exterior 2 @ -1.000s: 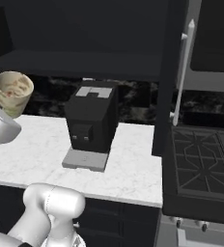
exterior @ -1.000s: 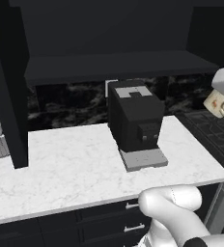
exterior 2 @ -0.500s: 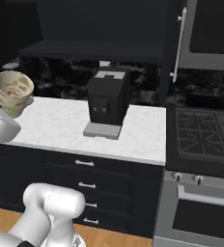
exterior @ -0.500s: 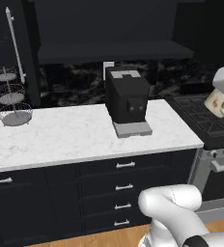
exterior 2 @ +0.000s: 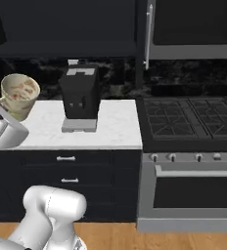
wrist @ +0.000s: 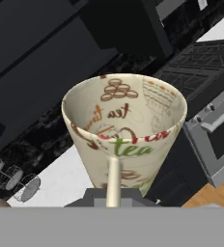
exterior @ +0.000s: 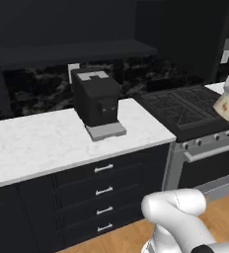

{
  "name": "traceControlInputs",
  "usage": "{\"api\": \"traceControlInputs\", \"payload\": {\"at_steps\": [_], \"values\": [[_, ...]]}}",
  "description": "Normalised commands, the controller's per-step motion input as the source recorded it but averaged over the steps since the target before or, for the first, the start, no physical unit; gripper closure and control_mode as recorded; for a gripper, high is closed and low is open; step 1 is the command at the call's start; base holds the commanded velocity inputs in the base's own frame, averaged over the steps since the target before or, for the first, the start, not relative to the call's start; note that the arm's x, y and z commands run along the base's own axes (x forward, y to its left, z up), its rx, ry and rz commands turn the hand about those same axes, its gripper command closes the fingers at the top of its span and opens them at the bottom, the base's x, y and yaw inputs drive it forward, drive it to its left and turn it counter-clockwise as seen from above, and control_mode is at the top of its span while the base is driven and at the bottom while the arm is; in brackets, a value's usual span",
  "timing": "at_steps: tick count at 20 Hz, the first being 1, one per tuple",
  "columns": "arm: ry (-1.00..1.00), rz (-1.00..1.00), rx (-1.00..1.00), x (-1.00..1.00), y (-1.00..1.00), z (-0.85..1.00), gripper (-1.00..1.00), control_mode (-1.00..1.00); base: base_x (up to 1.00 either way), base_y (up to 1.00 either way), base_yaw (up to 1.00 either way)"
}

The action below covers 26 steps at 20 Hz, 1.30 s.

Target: Gather all objects into one cabinet and sort the glasses and bowls to opposite sides.

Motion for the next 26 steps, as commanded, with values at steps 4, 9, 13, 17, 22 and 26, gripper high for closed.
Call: {"api": "traceControlInputs", "payload": {"at_steps": [4, 9, 13, 17, 22, 26], "values": [[0.0, 0.0, 0.0, 0.0, 0.0, 0.0, 1.0, 1.0, -0.01, 0.0, -0.61], [0.0, 0.0, 0.0, 0.0, 0.0, 0.0, 1.0, 1.0, -0.13, 0.0, -0.61], [0.0, 0.0, 0.0, 0.0, 0.0, 0.0, 1.0, 1.0, -0.12, -0.02, -0.55], [0.0, 0.0, 0.0, 0.0, 0.0, 0.0, 1.0, 1.0, -0.02, -0.02, -0.49], [0.0, 0.0, 0.0, 0.0, 0.0, 0.0, 1.0, 1.0, -0.03, -0.04, -0.48], [0.0, 0.0, 0.0, 0.0, 0.0, 0.0, 1.0, 1.0, -0.04, -0.14, -0.5]]}}
